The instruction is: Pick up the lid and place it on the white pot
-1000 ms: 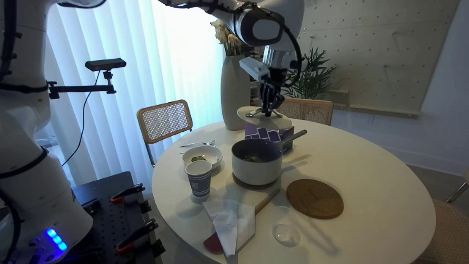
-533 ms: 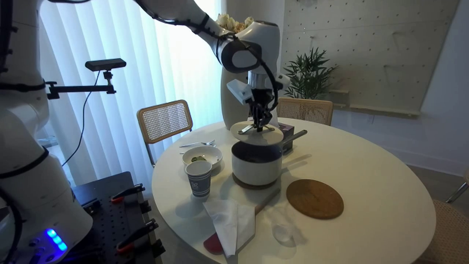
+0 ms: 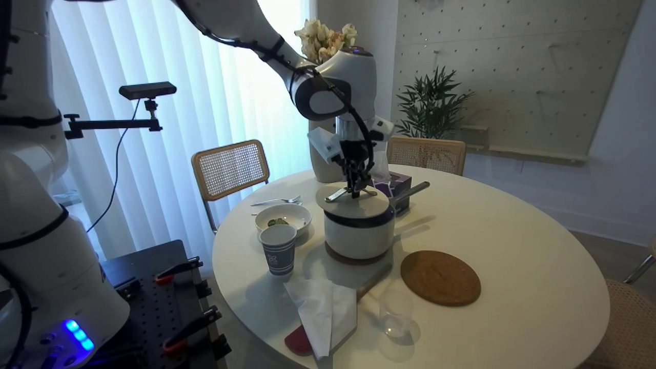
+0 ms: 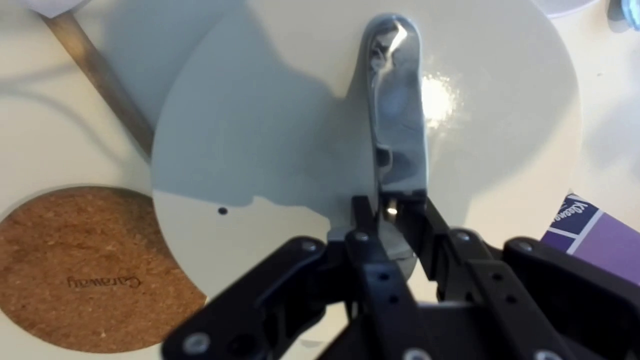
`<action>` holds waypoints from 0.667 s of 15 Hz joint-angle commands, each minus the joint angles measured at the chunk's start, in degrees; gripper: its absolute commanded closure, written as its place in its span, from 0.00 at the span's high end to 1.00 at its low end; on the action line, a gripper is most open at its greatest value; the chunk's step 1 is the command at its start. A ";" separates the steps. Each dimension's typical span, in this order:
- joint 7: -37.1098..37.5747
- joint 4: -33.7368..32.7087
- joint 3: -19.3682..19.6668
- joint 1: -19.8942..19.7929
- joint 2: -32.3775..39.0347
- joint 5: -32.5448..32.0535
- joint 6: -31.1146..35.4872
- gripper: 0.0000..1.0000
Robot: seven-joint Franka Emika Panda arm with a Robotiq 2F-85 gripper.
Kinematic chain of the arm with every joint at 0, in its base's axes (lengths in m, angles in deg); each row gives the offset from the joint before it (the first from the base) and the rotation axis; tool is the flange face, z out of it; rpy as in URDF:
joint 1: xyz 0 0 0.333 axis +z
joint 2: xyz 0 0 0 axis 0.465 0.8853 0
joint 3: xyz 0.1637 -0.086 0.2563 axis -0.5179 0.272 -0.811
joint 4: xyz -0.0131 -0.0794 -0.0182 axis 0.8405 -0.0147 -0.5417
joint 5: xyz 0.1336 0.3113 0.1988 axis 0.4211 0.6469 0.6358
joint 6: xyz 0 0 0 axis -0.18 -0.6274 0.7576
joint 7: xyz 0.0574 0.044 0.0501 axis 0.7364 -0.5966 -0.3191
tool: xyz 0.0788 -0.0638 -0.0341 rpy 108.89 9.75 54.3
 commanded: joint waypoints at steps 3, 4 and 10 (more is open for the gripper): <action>-1.81 4.66 -0.09 0.04 -3.38 0.57 6.13 0.06; -1.93 5.04 -0.16 0.01 -3.33 0.56 6.99 0.06; -2.73 6.78 -1.00 -0.26 -2.77 1.49 11.60 0.06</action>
